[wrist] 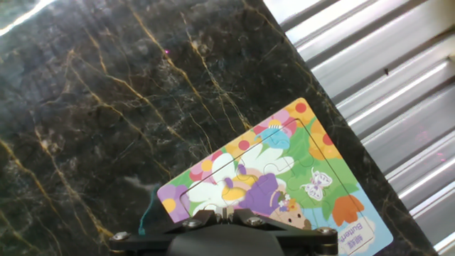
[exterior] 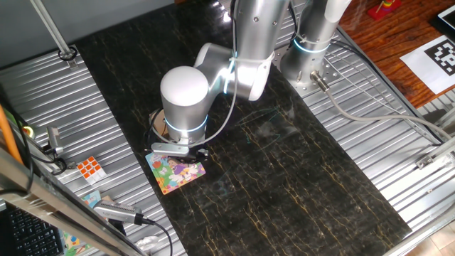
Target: Assemble one piece of a puzzle
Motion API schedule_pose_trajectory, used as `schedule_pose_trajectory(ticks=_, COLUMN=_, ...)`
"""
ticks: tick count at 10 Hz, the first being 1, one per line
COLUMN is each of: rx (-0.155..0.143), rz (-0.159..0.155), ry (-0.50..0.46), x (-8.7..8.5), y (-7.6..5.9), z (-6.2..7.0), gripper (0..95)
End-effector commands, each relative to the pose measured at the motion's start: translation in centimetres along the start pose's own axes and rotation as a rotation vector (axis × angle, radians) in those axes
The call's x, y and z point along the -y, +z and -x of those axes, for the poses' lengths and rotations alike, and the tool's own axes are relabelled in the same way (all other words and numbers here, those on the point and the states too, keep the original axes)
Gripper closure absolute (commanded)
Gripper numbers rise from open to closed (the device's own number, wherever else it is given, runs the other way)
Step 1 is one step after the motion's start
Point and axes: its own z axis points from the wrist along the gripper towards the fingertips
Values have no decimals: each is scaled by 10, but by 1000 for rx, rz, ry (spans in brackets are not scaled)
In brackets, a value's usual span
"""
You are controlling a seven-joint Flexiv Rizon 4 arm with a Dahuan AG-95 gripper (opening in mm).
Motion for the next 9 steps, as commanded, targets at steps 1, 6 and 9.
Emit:
schedule_pose_trajectory(ticks=1, rx=16, rz=11, ry=22, x=-5, y=6, z=-7, gripper=950)
schedule_pose_trajectory(ticks=6, rx=-1, rz=1, ry=-29, x=0, y=-4, z=-7, gripper=950)
schedule_pose_trajectory(ticks=9, rx=-3, rz=-4, ry=-42, x=5, y=-7, z=-4, gripper=950)
